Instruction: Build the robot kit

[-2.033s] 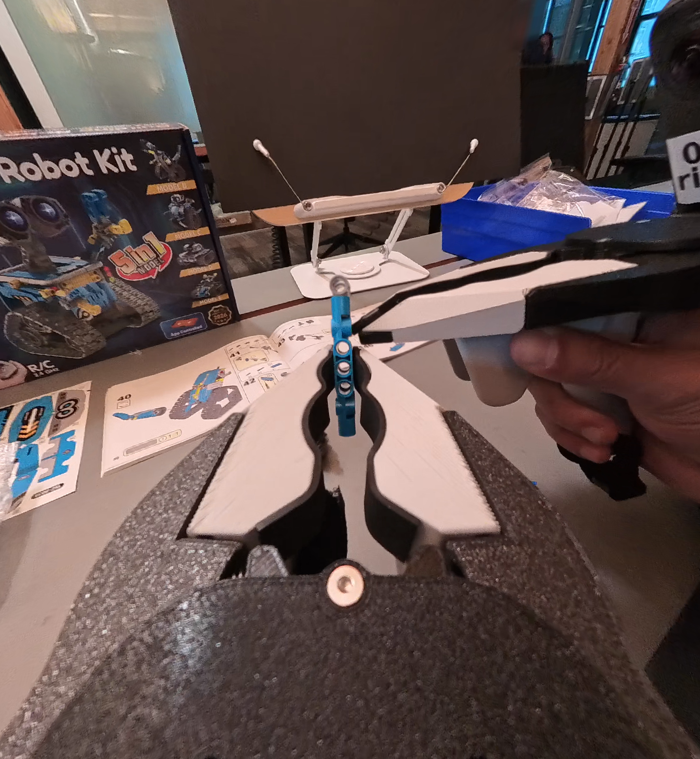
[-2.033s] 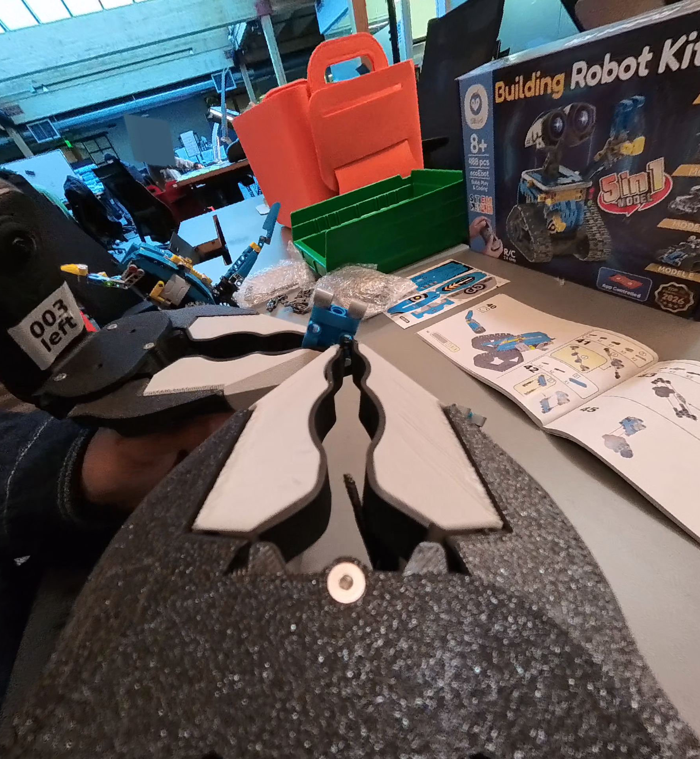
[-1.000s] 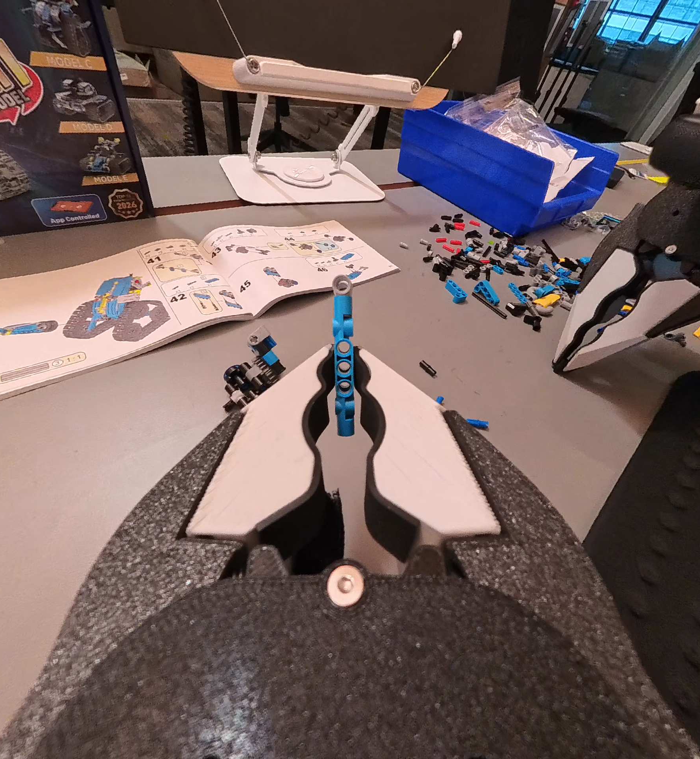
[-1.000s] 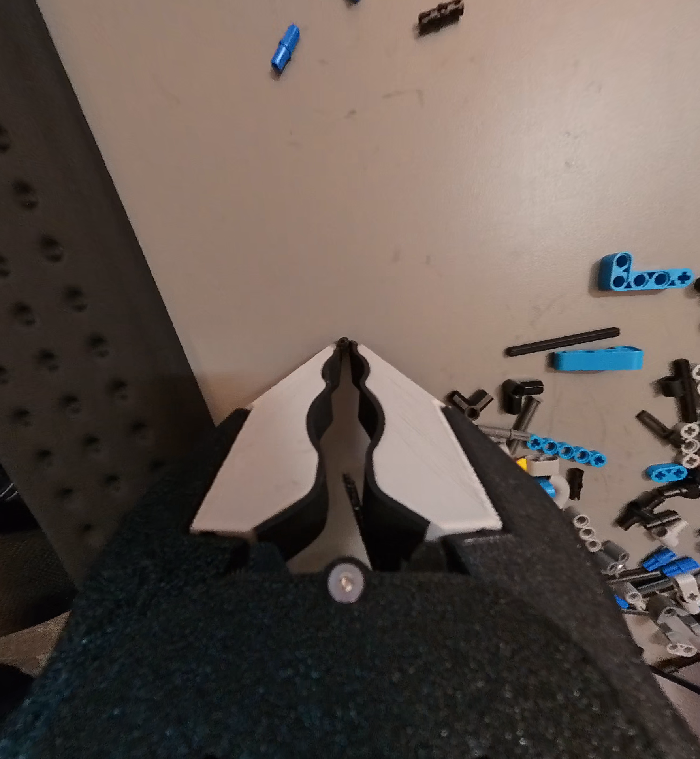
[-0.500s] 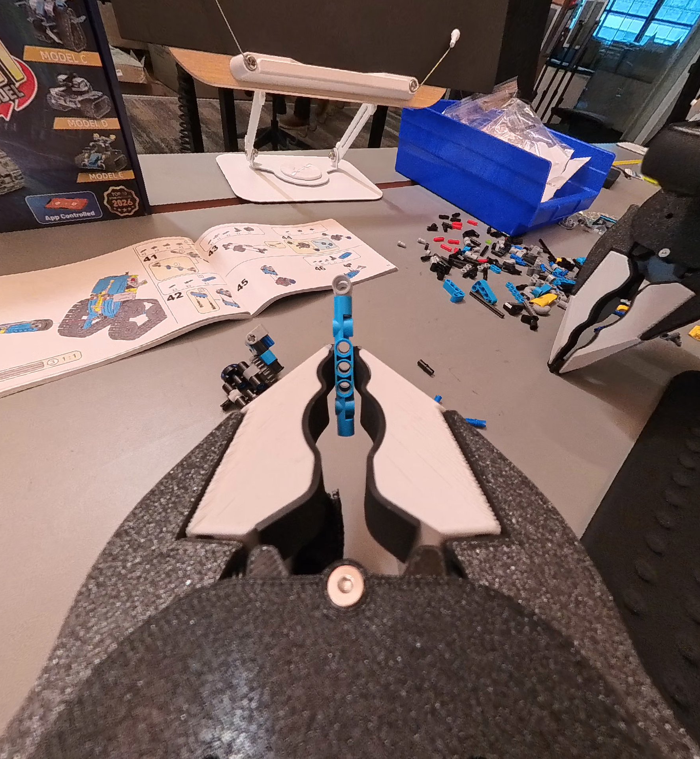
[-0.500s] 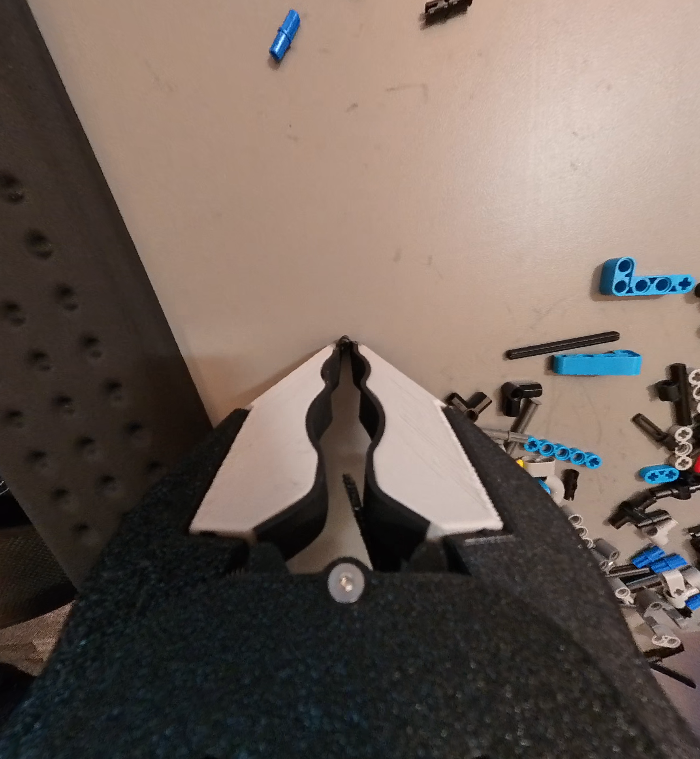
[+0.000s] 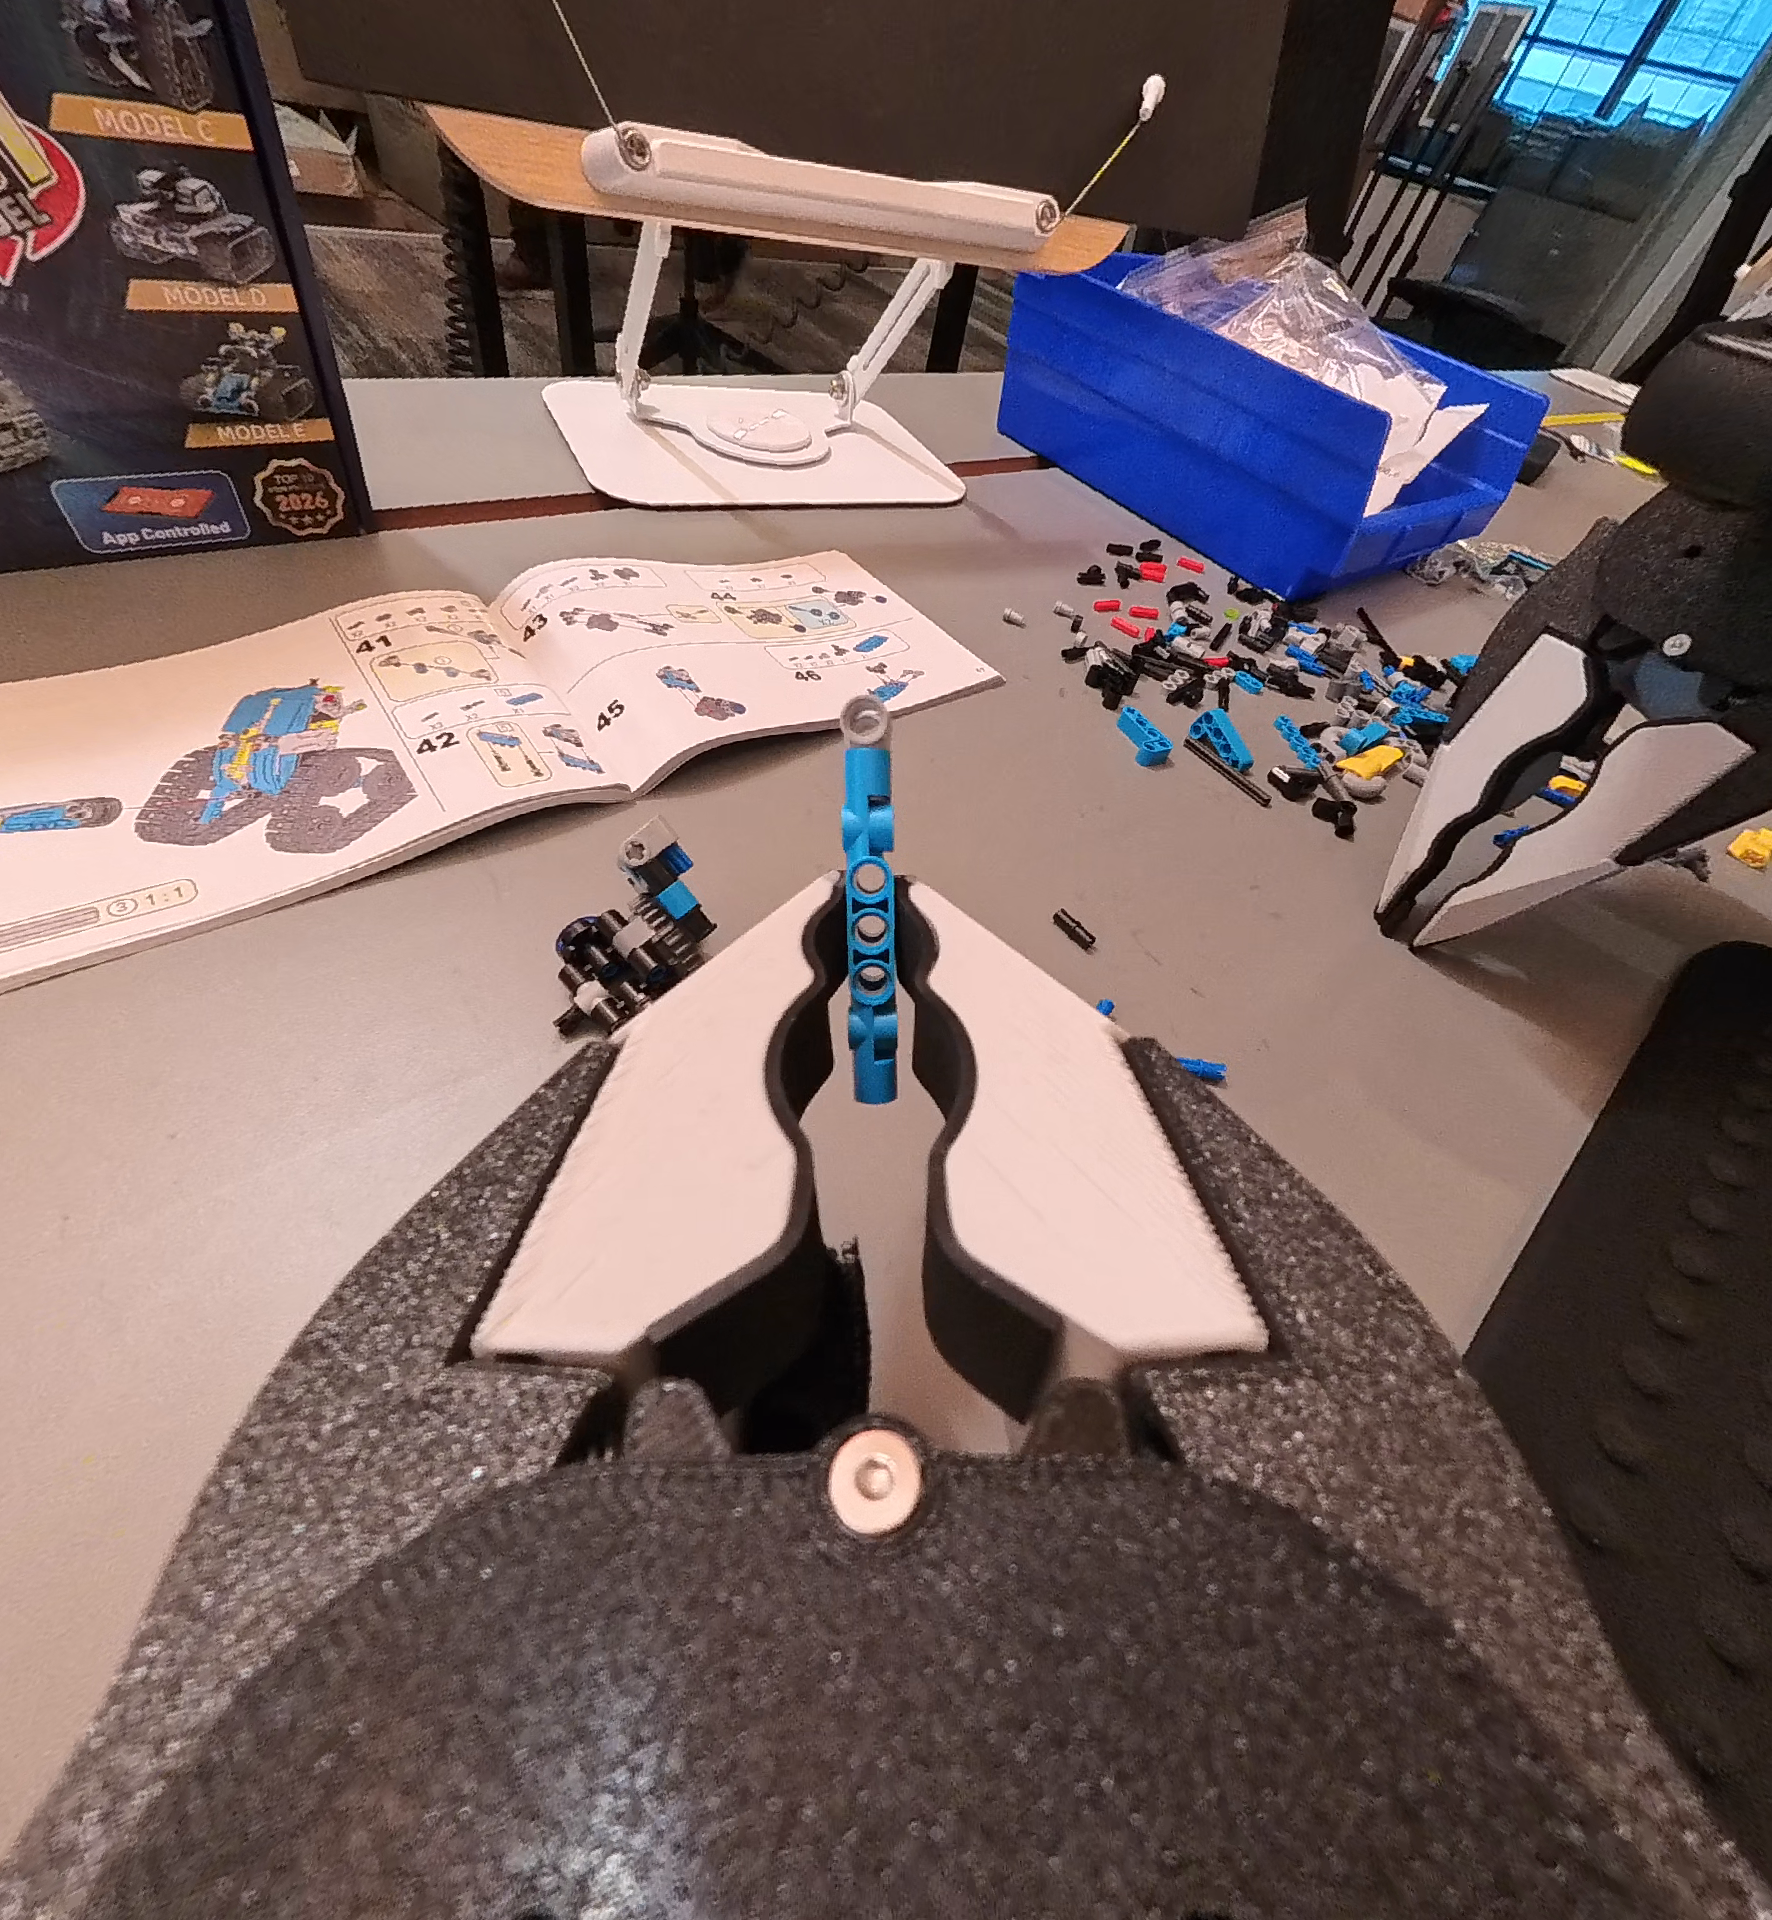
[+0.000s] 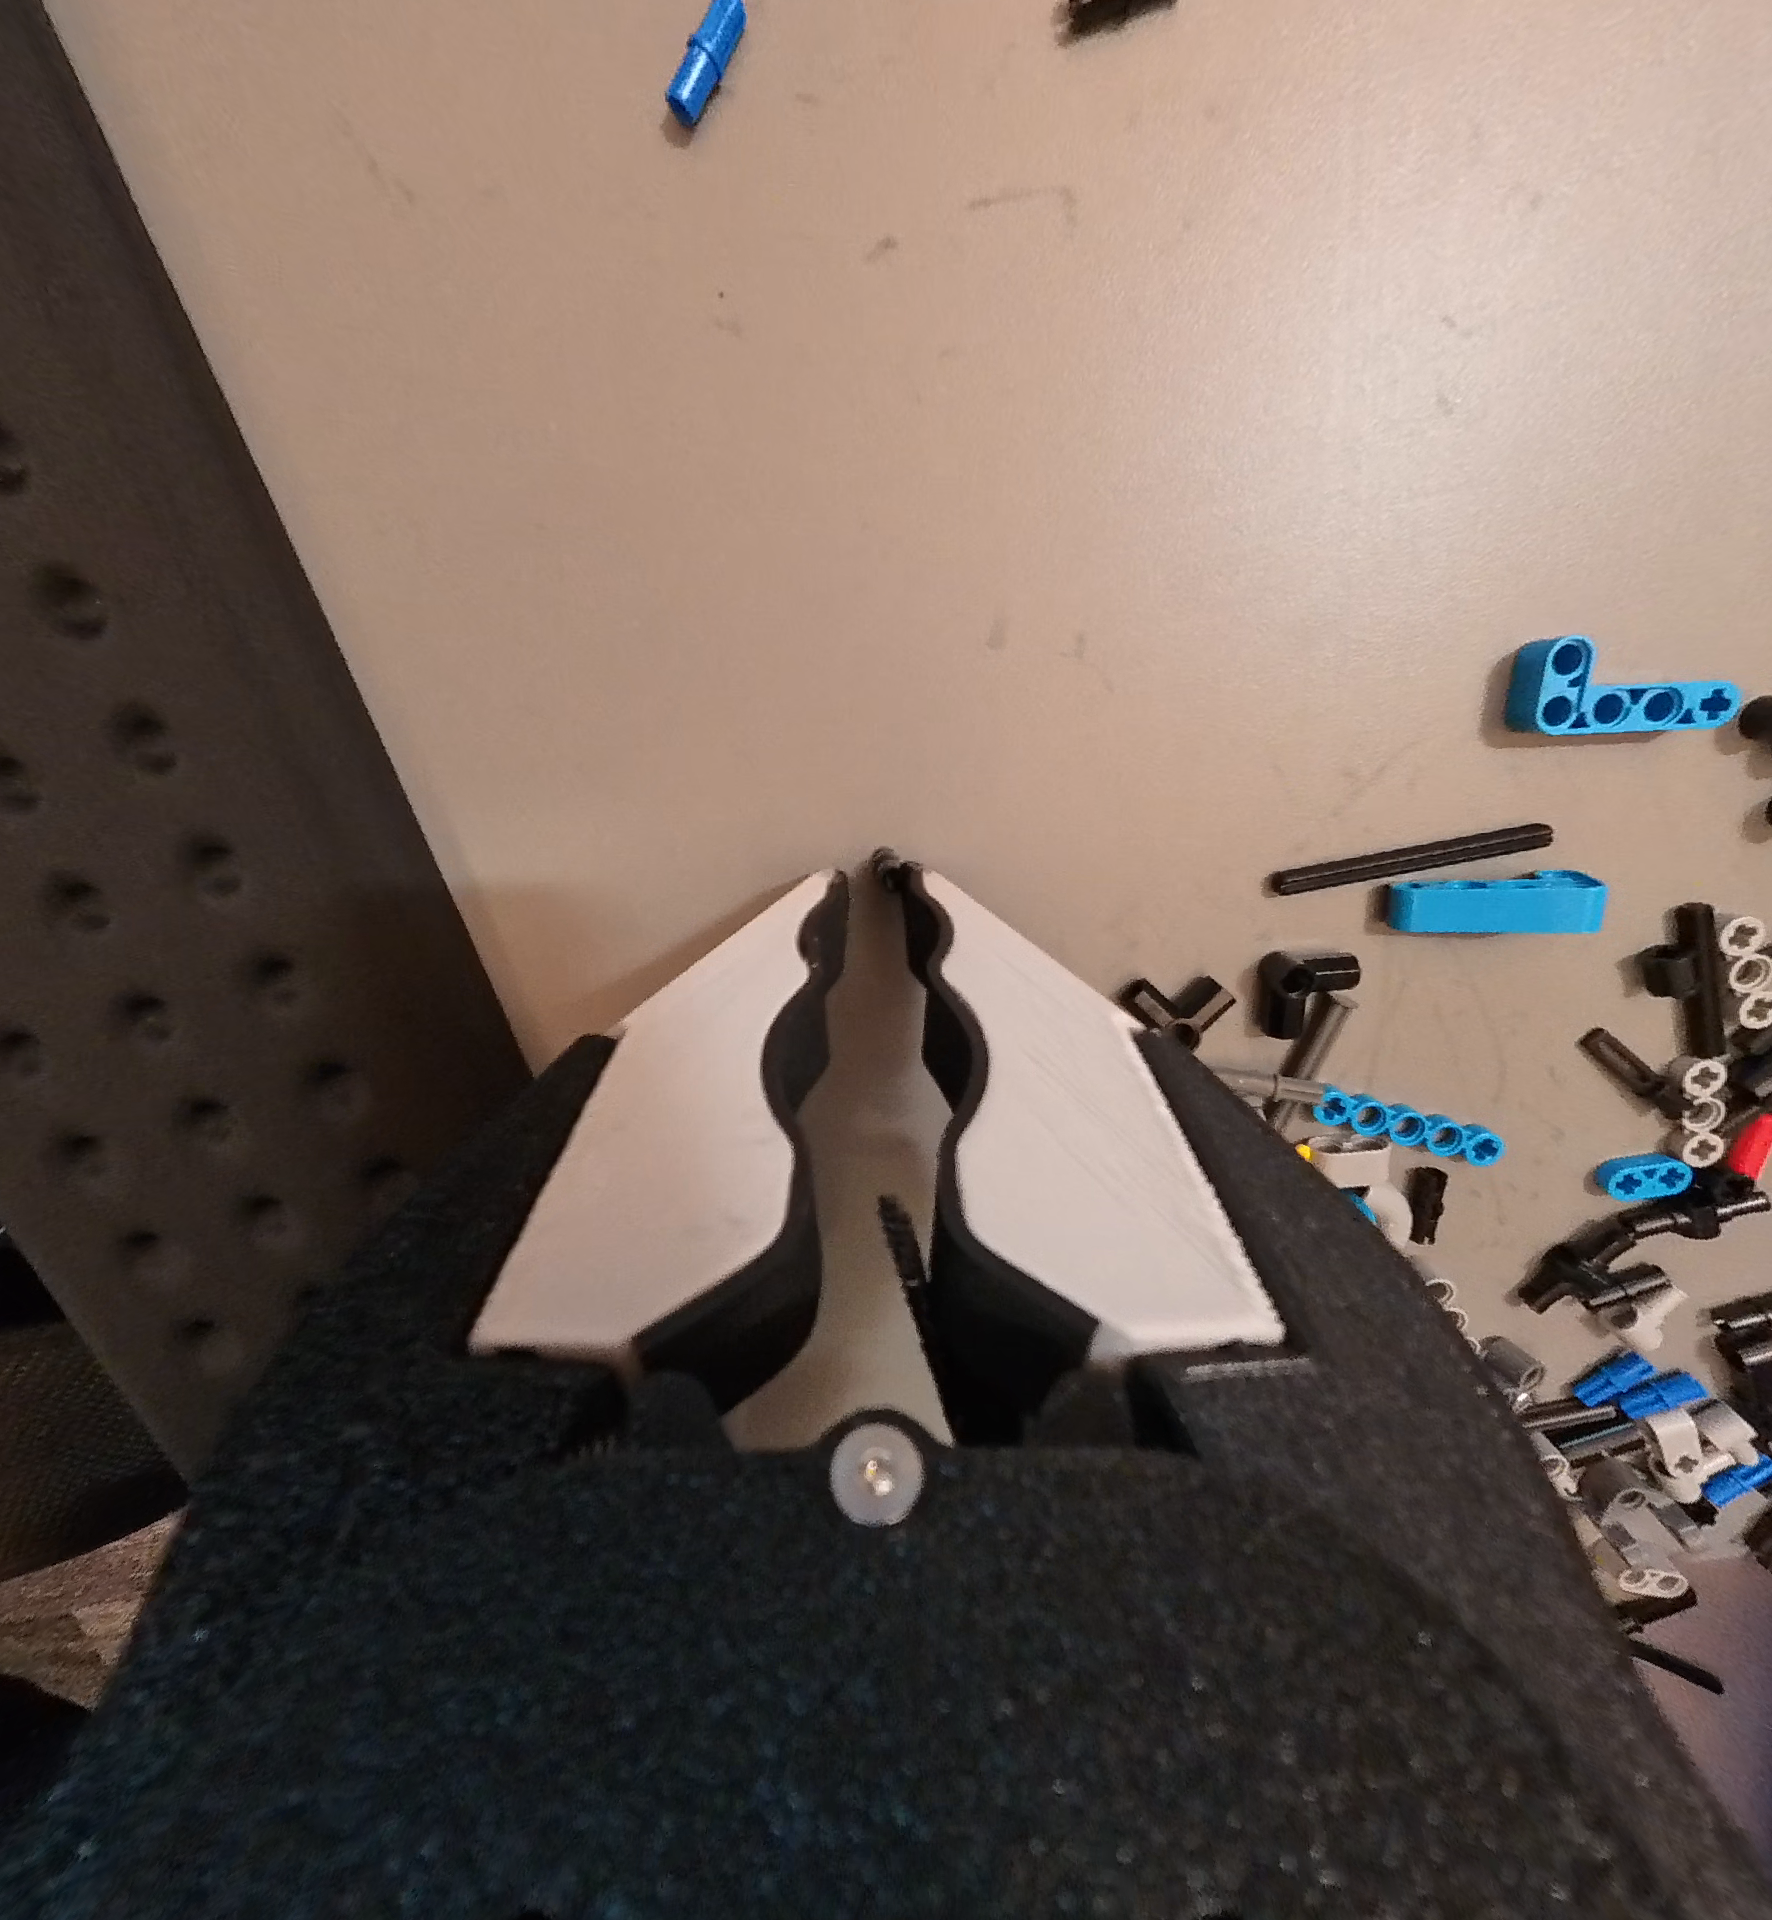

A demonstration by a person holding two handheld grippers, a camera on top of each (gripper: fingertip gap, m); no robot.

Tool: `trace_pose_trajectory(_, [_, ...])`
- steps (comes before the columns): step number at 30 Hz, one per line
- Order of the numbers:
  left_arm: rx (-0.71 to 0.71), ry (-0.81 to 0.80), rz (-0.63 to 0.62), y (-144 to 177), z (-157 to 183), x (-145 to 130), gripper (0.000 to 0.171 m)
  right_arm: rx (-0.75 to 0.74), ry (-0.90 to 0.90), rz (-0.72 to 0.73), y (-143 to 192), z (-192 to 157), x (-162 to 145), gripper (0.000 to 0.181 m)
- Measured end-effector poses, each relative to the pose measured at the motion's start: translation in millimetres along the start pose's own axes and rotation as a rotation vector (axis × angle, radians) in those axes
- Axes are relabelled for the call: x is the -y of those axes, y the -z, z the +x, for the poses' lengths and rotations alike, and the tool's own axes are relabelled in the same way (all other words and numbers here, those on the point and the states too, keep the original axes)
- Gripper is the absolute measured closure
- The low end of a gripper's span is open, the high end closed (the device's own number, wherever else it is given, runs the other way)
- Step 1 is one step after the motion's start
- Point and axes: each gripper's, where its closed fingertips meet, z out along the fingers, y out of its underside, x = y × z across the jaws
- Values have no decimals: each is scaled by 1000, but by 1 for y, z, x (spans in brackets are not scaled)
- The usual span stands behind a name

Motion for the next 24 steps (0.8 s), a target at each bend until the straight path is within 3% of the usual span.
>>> trace_pose_trajectory(24, [-8,-4,-9,-1,2,-2,164,50,-64,28,0,-1,3,167])
